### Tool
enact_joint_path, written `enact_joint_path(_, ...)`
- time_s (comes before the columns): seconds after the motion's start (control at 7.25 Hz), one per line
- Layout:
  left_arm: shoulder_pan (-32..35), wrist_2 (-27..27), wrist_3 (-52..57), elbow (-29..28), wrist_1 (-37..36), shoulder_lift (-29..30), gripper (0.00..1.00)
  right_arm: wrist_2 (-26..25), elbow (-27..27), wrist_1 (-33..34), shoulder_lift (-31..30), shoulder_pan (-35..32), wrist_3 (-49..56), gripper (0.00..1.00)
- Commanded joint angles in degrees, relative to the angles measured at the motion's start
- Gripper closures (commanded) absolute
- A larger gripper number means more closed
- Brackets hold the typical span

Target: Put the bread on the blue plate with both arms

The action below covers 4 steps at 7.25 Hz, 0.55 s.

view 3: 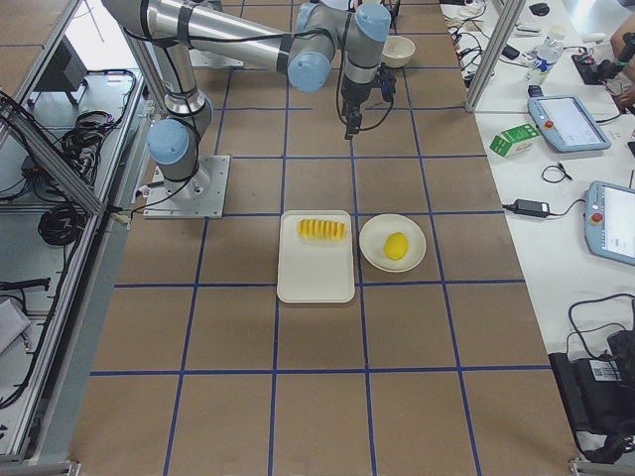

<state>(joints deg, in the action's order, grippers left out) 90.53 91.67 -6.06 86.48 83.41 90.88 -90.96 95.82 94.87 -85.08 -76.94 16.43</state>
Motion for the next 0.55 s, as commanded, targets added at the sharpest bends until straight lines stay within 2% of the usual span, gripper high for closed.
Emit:
enact_joint_path(0.0, 0.0, 0.1, 0.0, -0.1, 0.0, -0.1, 0.00, -0.4, 4.1, 6.6, -0.3, 2.5, 1.0, 0.00)
enact_joint_path(0.14, 0.0, 0.2, 0.1, -0.1, 0.0, -0.1, 0.00, -0.4, 6.3, 8.5, -0.3, 3.5, 3.2, 0.00)
enact_joint_path(0.41, 0.0, 0.0, 0.1, 0.0, 0.0, -0.2, 0.00, -0.1, 9.9, 8.4, -0.4, 9.8, 6.8, 0.00)
